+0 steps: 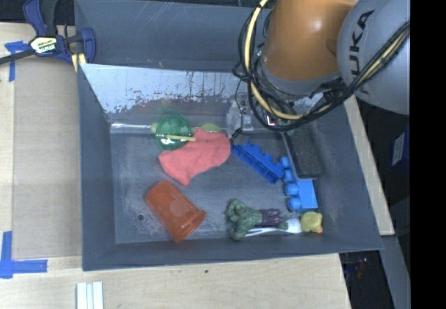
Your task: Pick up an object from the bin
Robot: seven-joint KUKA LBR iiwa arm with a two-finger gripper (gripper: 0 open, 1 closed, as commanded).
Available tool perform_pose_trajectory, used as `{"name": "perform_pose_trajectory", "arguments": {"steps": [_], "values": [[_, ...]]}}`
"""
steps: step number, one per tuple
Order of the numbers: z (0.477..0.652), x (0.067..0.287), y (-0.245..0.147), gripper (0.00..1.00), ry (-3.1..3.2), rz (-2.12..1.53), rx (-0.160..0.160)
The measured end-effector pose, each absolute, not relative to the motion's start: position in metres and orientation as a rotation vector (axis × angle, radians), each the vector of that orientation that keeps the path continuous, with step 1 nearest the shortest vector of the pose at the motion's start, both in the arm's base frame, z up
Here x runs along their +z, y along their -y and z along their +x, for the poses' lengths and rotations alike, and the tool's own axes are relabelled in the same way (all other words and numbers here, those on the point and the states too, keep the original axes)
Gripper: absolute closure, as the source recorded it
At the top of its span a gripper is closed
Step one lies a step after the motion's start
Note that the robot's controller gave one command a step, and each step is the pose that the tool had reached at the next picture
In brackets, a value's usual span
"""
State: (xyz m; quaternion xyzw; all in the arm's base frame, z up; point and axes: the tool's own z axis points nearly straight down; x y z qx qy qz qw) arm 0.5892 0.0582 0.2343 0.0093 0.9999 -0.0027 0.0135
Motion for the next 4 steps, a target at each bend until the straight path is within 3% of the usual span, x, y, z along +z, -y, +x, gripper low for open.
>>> {"name": "perform_pose_trajectory", "arguments": {"steps": [1, 2, 3, 4], "values": [[0.600, 0.198, -0.063, 1.00, -3.094, -0.345, -0.013], [0.597, 0.177, -0.084, 1.00, -3.099, -0.303, -0.012], [0.595, 0.158, -0.077, 1.00, -3.106, -0.200, -0.012], [0.583, 0.129, -0.106, 0.00, -3.110, 0.113, -0.002]]}}
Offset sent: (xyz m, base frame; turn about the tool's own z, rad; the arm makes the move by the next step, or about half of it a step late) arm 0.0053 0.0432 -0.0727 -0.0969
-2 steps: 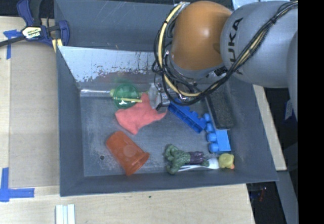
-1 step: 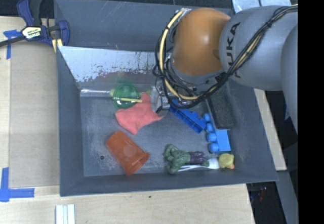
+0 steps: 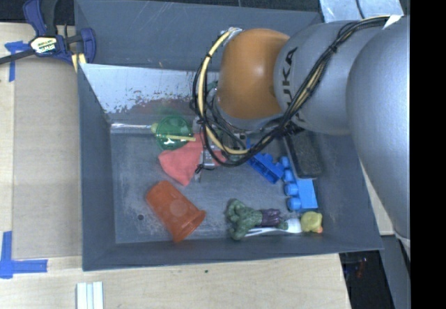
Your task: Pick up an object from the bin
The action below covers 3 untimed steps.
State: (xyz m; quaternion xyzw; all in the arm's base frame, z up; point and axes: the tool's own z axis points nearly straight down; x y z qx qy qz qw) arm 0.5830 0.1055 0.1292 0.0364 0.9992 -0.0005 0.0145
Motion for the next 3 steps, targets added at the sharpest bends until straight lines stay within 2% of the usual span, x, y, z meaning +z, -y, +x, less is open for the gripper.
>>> {"name": "perform_pose_trajectory", "arguments": {"steps": [1, 2, 3], "values": [[0.584, 0.130, -0.104, 0.00, -3.108, 0.113, -0.003], [0.599, 0.094, -0.081, 0.00, -3.107, 0.028, -0.004], [0.603, 0.077, -0.073, 1.00, -3.105, -0.013, -0.002]]}}
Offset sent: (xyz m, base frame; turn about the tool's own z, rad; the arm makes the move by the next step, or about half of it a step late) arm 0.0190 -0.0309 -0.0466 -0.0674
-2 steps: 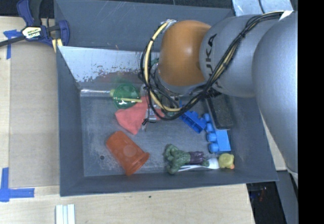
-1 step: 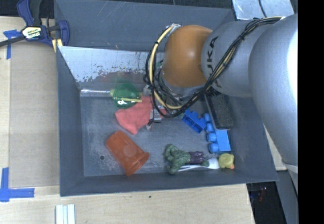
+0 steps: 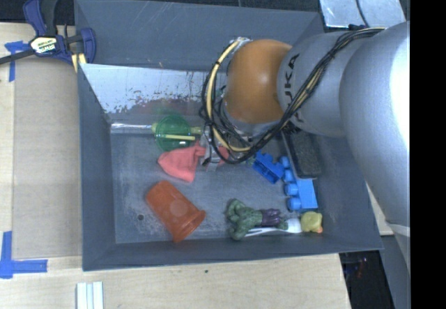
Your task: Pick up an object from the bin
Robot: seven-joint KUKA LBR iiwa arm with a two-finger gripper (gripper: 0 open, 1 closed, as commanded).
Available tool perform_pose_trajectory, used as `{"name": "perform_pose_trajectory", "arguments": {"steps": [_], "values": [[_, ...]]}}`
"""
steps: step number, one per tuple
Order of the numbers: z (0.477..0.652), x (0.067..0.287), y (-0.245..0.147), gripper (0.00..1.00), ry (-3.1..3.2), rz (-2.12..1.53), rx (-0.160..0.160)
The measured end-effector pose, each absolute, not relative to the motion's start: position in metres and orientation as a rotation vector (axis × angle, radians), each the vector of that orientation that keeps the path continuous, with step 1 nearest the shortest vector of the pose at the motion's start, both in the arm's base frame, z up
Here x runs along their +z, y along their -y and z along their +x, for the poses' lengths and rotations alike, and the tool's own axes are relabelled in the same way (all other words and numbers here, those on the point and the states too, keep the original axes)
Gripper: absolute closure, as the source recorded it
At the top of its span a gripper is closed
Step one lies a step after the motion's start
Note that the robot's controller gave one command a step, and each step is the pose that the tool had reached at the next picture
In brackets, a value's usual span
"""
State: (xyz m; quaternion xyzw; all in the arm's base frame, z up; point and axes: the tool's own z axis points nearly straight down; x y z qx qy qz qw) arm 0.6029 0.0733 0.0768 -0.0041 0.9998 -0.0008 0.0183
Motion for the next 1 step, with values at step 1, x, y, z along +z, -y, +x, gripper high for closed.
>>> {"name": "perform_pose_trajectory", "arguments": {"steps": [1], "values": [[0.6029, 0.0768, -0.0733, 1.00, -3.105, -0.013, -0.002]]}}
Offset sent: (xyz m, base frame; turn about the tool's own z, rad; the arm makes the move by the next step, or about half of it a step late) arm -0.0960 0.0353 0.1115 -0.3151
